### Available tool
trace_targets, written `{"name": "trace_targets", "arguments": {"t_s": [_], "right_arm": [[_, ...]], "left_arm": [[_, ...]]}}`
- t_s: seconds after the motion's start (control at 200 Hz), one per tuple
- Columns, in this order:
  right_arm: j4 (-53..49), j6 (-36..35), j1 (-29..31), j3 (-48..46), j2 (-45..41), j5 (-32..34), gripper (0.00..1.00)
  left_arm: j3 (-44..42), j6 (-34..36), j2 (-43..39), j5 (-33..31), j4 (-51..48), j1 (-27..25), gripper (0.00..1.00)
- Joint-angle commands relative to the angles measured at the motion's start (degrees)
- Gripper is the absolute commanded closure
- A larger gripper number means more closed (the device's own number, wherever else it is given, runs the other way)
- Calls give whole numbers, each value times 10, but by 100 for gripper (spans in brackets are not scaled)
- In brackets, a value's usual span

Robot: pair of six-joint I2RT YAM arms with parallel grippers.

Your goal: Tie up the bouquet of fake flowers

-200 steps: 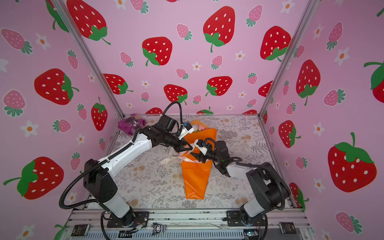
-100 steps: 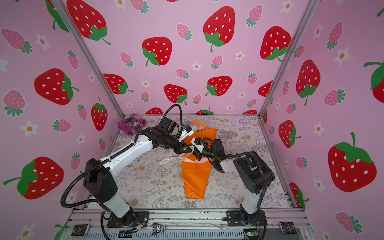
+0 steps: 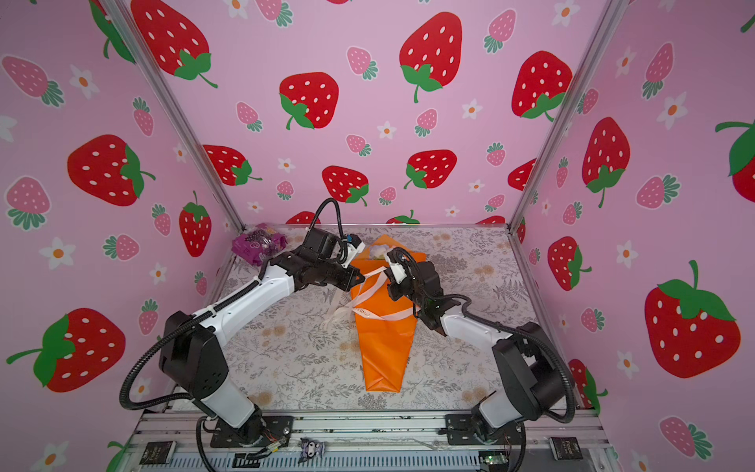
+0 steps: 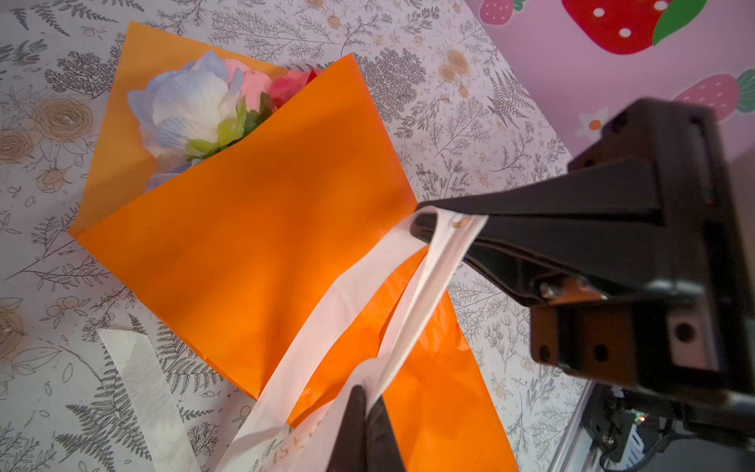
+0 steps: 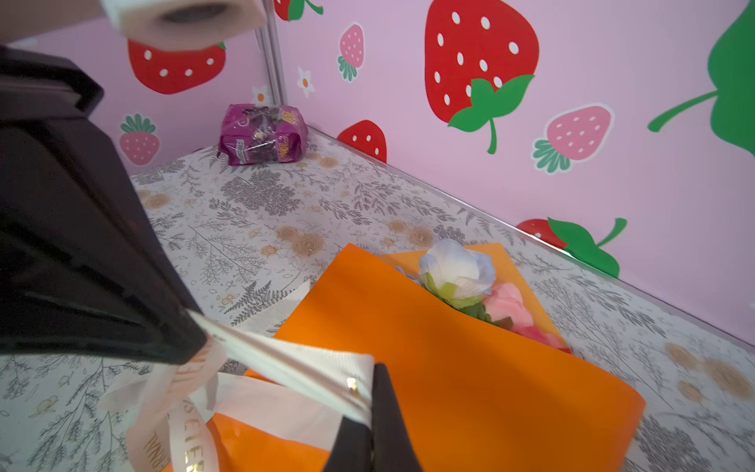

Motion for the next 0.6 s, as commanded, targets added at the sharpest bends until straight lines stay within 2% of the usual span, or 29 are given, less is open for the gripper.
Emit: {"name": "trace_targets", "arguments": {"t_s": [0.0,0.055,0.075,0.15,0.185,0.225,0.305,0.485,0.535,0.595], "right_arm": [[-186,-1,-28,27,-6,150,100],[-245,17,-29,54,11,177,100],[-261,22,-30,60,18,181,100],[-306,51,-39,88,44,189,100],[-313,67,-46,94,52,182,100],[-313,78,-54,98,59,157,100],[-312,108,-75,107,76,118,100],[-308,109,-93,128,117,24,100],[-309,108,-94,133,122,11,100],[-308,108,-95,135,125,4,100]], "left_arm": [[24,-16,23,-77,-59,16,100],[36,-17,35,-79,-71,15,96],[40,-19,39,-83,-76,15,88],[40,-22,38,-109,-80,11,77],[35,-24,31,-115,-79,8,69],[26,-23,22,-112,-74,5,65],[-2,-14,-1,-98,-58,-8,62],[-87,43,-53,-45,26,-58,61],[-100,82,-52,-14,39,-73,61],[-111,131,-46,-29,49,-103,59]]}}
